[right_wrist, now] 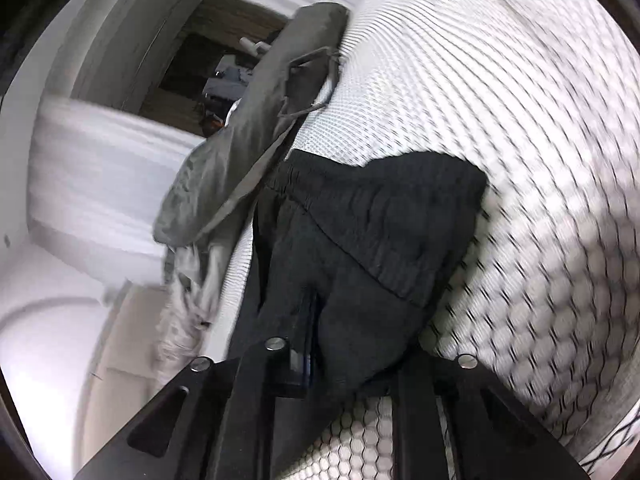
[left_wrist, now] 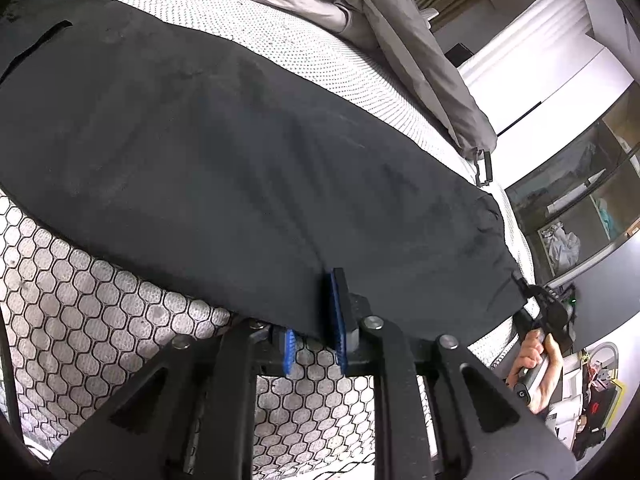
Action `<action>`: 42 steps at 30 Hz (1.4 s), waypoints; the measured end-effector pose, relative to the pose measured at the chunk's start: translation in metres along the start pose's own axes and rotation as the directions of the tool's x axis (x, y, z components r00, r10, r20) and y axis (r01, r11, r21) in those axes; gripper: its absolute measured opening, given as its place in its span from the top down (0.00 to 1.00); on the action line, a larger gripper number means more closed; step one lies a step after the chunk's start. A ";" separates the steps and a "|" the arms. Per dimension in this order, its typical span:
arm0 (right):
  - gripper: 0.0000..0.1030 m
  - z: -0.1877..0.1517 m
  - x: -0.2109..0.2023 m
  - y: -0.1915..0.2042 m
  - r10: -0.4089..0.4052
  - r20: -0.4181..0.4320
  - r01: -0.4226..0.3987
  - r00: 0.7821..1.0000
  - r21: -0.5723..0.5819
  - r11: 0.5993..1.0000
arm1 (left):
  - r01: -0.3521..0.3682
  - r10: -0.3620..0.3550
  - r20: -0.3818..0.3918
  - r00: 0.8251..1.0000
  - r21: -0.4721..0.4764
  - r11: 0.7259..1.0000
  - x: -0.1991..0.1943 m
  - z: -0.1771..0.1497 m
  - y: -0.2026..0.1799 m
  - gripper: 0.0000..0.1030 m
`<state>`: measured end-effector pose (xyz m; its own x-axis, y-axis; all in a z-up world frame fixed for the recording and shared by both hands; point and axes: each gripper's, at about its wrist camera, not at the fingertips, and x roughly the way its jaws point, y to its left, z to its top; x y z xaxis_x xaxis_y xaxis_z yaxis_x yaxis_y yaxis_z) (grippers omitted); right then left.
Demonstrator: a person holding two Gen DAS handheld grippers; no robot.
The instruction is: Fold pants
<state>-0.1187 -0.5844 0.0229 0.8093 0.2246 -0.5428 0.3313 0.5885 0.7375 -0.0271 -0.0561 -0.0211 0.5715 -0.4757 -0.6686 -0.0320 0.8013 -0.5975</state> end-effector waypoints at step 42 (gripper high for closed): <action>0.94 -0.033 -0.019 -0.019 -0.019 -0.029 0.023 0.999 0.148 0.989 | -0.039 0.082 0.138 0.987 -0.287 0.957 -0.066 0.069 0.151 0.90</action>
<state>-0.1567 -0.5742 0.0059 0.7884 0.2362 -0.5680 0.4177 0.4724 0.7762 -0.0130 0.1213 -0.0360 0.6749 -0.3538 -0.6476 -0.2880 0.6817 -0.6726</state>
